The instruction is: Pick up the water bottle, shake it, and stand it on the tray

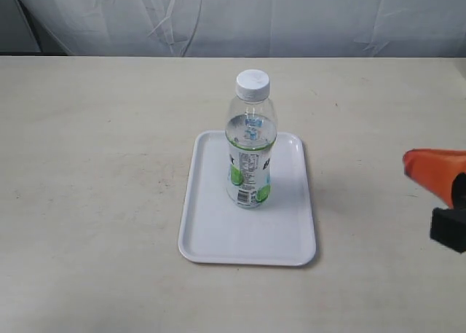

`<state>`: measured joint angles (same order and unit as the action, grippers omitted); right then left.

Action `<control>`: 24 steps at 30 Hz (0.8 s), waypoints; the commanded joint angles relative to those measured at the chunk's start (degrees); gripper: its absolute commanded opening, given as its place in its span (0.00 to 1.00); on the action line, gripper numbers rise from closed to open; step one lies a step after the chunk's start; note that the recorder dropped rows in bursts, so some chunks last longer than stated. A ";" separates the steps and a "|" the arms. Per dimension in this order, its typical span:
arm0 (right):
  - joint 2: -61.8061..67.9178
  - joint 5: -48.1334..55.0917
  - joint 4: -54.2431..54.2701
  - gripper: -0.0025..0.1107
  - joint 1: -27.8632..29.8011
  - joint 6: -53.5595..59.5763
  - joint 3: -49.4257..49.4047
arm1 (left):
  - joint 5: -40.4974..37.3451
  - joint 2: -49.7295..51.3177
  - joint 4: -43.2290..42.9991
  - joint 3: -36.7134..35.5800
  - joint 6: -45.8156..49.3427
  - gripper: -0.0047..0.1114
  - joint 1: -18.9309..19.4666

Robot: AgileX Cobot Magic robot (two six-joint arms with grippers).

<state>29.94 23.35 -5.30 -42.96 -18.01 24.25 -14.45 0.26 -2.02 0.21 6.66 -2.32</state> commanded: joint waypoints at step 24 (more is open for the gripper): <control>-29.94 -7.04 7.42 0.02 41.94 0.12 -22.89 | 0.77 -0.26 -0.26 -0.21 -0.18 0.04 -0.02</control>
<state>0.41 16.94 2.01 -1.45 -18.01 1.61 -14.45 0.26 -2.37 0.21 6.66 -2.32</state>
